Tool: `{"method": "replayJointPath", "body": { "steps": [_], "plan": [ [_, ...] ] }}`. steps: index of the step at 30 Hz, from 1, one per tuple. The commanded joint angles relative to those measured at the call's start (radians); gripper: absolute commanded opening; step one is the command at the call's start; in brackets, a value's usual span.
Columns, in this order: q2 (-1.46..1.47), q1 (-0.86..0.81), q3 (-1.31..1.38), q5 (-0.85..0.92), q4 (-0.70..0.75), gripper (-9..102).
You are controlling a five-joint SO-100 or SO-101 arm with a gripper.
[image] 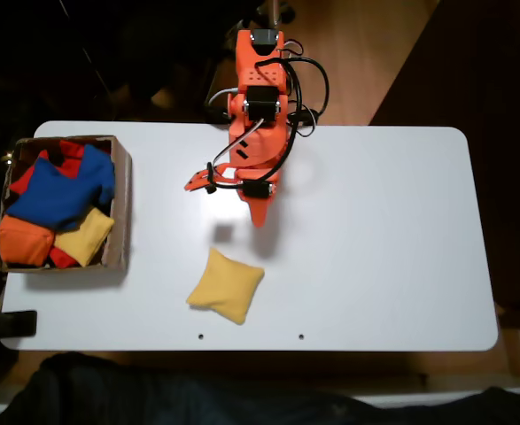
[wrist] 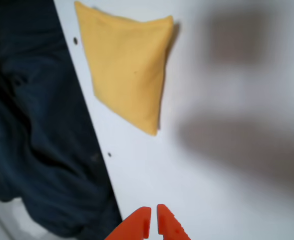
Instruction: Grasp a bag and put it in the box.
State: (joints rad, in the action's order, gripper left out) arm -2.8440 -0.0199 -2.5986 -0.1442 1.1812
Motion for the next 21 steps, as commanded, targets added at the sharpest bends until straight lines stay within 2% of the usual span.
{"method": "replayJointPath", "body": {
  "steps": [1,15,21],
  "plan": [
    [0.060,-0.006,0.100,-0.005,-0.014,1],
    [0.299,-0.029,0.295,-0.005,-0.008,1],
    [0.420,-0.055,0.370,0.104,-0.006,1]
  ]
}}
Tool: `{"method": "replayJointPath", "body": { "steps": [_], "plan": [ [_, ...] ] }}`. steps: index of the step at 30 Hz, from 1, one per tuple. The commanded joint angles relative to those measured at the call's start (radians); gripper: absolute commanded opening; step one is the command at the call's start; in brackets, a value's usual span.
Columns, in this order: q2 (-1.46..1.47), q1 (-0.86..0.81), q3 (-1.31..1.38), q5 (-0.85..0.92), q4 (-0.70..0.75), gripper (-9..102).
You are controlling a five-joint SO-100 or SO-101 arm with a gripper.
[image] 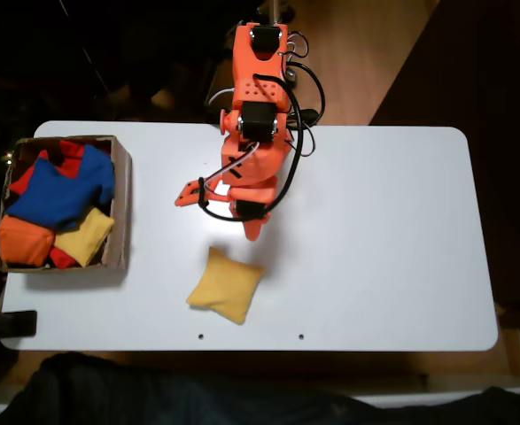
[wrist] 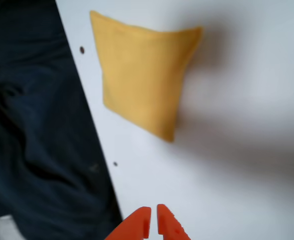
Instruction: Grasp a bag and put it in the box.
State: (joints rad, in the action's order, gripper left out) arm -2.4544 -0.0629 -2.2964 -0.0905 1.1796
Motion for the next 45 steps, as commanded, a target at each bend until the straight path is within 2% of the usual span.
{"method": "replayJointPath", "body": {
  "steps": [1,24,27,29,30,34,39,41,45],
  "plan": [
    [0.054,-0.020,0.081,0.060,-0.005,1],
    [0.509,-0.133,0.310,0.077,0.002,1],
    [0.555,-0.138,0.328,0.069,-0.002,15],
    [0.580,-0.141,0.345,0.064,0.003,19],
    [0.591,-0.144,0.351,0.055,0.006,26],
    [0.638,-0.150,0.385,0.052,0.012,31],
    [0.692,-0.160,0.414,0.049,0.028,44],
    [0.713,-0.161,0.422,0.046,0.038,52],
    [0.753,-0.161,0.439,0.048,0.057,60]
  ]
}}
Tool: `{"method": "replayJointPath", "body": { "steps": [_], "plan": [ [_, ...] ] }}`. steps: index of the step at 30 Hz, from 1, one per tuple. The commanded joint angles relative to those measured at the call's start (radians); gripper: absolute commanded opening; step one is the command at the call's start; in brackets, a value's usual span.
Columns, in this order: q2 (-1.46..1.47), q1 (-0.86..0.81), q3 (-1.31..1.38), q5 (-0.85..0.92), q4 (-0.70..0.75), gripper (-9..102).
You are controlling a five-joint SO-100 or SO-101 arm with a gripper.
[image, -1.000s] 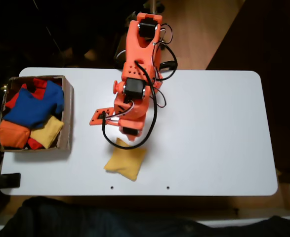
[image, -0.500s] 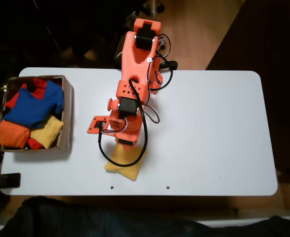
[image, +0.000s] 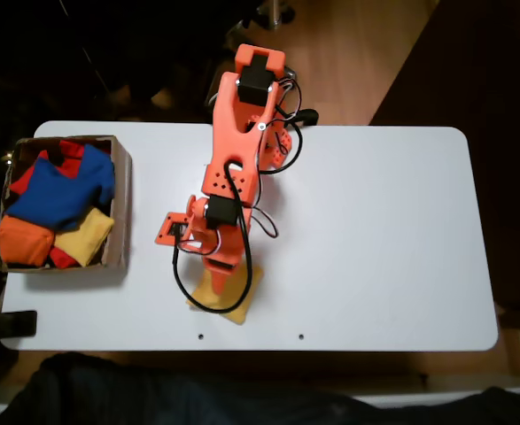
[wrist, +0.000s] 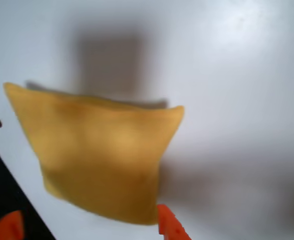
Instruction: Grasp a bag and put it in the box.
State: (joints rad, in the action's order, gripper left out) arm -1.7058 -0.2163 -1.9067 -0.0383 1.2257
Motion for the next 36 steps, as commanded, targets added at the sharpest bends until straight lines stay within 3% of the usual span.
{"method": "replayJointPath", "body": {
  "steps": [1,9,13,36],
  "plan": [
    [0.017,-0.008,0.055,-0.002,0.020,61],
    [0.118,0.000,0.097,0.008,0.080,71],
    [0.176,0.005,0.130,0.011,0.114,82],
    [0.403,0.026,0.351,-0.021,0.183,82]
  ]
}}
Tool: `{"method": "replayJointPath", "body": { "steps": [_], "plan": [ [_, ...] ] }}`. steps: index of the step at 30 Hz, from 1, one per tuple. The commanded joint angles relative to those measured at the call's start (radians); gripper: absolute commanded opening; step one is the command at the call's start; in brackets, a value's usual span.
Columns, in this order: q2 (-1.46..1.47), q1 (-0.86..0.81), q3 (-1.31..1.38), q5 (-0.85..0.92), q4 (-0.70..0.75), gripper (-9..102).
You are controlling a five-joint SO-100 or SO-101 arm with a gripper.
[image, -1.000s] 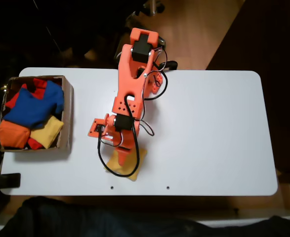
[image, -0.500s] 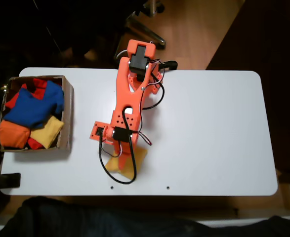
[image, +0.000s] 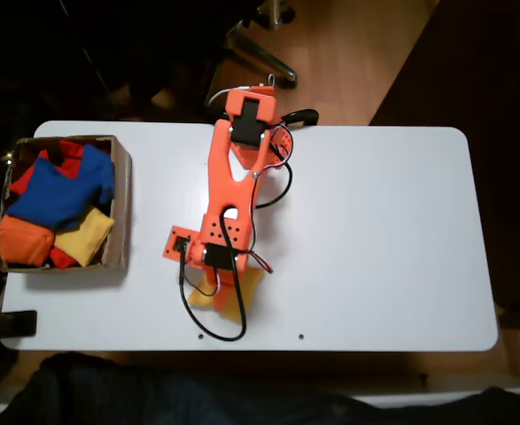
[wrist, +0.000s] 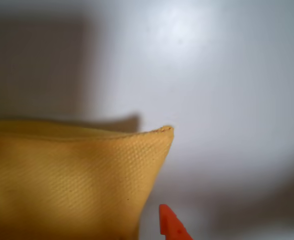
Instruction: Grasp a bag and put it in the box.
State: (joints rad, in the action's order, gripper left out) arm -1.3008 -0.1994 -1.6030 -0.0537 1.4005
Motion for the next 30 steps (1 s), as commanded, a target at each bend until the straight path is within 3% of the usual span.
{"method": "replayJointPath", "body": {
  "steps": [1,19,24,30],
  "plan": [
    [0.006,0.011,0.052,-0.008,0.011,82],
    [0.129,0.031,0.091,0.006,0.020,82],
    [0.132,0.035,0.091,0.018,0.017,44],
    [0.118,0.037,0.075,0.029,0.021,34]
  ]
}}
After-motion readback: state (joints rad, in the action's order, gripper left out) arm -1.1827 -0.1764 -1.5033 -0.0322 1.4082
